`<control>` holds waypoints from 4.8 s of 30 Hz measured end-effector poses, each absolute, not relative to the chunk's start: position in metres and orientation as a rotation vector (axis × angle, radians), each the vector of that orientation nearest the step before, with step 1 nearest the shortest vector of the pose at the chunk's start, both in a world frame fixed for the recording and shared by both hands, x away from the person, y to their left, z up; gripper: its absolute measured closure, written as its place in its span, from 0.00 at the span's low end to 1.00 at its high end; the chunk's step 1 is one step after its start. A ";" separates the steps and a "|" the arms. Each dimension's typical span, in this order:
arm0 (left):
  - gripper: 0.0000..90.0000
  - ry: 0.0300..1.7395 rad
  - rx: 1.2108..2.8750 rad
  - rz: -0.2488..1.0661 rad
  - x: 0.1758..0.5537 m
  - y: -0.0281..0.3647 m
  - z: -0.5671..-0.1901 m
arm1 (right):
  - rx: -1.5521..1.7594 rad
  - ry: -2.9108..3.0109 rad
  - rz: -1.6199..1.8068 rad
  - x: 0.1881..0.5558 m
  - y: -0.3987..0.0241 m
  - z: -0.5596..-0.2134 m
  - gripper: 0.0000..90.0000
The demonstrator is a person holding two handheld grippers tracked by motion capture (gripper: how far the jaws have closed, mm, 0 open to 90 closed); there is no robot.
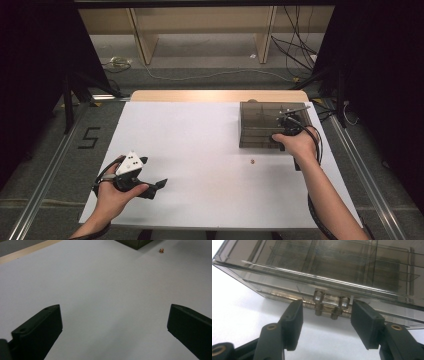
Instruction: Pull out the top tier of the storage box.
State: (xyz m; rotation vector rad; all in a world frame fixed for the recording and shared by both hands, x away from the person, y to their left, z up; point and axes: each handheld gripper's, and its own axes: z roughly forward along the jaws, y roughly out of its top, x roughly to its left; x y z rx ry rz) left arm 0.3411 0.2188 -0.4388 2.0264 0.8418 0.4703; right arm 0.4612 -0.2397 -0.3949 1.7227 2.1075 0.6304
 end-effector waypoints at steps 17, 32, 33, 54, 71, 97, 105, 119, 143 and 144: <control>0.00 0.829 2.038 0.473 0.340 0.217 -0.439 | 1.825 2.146 0.518 0.475 -0.238 -0.389 0.55; 0.00 0.816 2.044 0.469 0.340 0.215 -0.440 | 1.833 2.181 0.403 0.483 -0.232 -0.386 0.61; 0.00 0.812 2.052 0.470 0.340 0.216 -0.440 | 1.830 2.186 0.396 0.484 -0.232 -0.386 0.61; 0.00 0.810 2.052 0.468 0.340 0.215 -0.440 | 1.857 2.252 0.317 0.494 -0.232 -0.383 0.64; 0.00 0.811 2.050 0.468 0.340 0.215 -0.440 | 1.882 2.261 0.346 0.494 -0.238 -0.384 0.58; 0.00 0.807 2.053 0.460 0.341 0.216 -0.441 | 1.979 2.232 0.217 0.507 -0.226 -0.380 0.62; 0.00 0.803 2.056 0.460 0.341 0.216 -0.441 | 1.982 2.226 0.197 0.508 -0.224 -0.379 0.63; 0.00 0.807 2.053 0.455 0.341 0.216 -0.442 | 1.984 2.236 0.202 0.508 -0.225 -0.379 0.63; 0.00 0.801 2.053 0.465 0.341 0.216 -0.442 | 1.974 2.244 0.212 0.503 -0.228 -0.379 0.63; 0.00 0.802 2.050 0.464 0.341 0.216 -0.442 | 1.971 2.246 0.212 0.502 -0.228 -0.379 0.63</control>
